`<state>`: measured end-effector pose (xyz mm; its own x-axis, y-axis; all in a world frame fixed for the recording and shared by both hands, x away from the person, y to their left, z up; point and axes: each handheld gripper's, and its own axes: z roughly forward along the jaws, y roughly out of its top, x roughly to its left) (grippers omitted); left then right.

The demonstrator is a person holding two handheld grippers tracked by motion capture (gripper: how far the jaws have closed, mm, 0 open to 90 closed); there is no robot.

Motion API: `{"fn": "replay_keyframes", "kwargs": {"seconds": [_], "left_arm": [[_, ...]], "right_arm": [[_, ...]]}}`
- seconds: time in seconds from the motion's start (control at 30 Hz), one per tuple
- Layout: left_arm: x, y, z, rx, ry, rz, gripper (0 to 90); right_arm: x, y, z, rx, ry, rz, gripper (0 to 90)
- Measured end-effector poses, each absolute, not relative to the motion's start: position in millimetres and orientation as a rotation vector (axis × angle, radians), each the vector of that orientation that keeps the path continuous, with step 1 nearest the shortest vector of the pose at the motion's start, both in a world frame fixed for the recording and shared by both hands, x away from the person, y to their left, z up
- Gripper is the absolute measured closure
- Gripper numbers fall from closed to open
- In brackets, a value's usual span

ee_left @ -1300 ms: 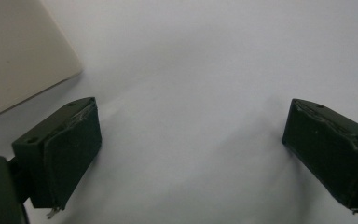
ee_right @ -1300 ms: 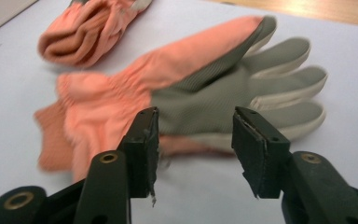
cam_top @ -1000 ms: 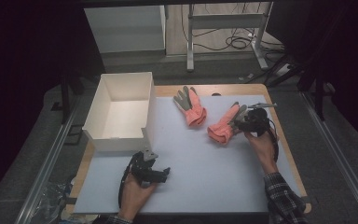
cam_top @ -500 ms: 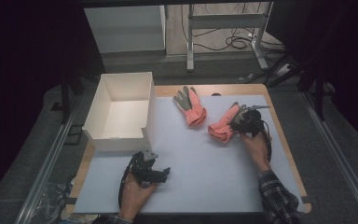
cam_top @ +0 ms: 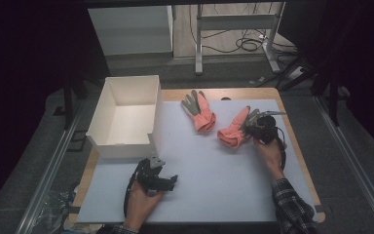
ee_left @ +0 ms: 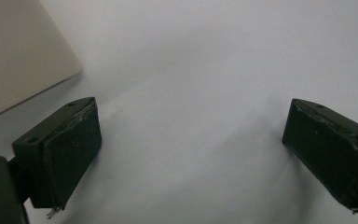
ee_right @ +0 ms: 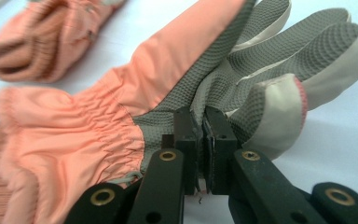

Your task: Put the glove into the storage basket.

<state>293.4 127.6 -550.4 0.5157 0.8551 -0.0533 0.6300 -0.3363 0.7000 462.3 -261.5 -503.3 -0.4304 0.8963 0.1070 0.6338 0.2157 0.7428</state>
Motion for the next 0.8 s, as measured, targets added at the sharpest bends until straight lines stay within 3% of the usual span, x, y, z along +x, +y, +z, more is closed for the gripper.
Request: {"fn": "replay_keyframes", "kwargs": {"seconds": [0.43, 0.8], "left_arm": [[293, 128, -550, 2.085, 1.206, 0.429, 4.4], [293, 128, -550, 2.085, 1.205, 0.429, 4.4]], "right_arm": [[429, -266, -479, 1.209, 2.311, 1.190, 85.1], [393, -245, -468, 0.902, 2.582, 1.339, 85.1]]}}
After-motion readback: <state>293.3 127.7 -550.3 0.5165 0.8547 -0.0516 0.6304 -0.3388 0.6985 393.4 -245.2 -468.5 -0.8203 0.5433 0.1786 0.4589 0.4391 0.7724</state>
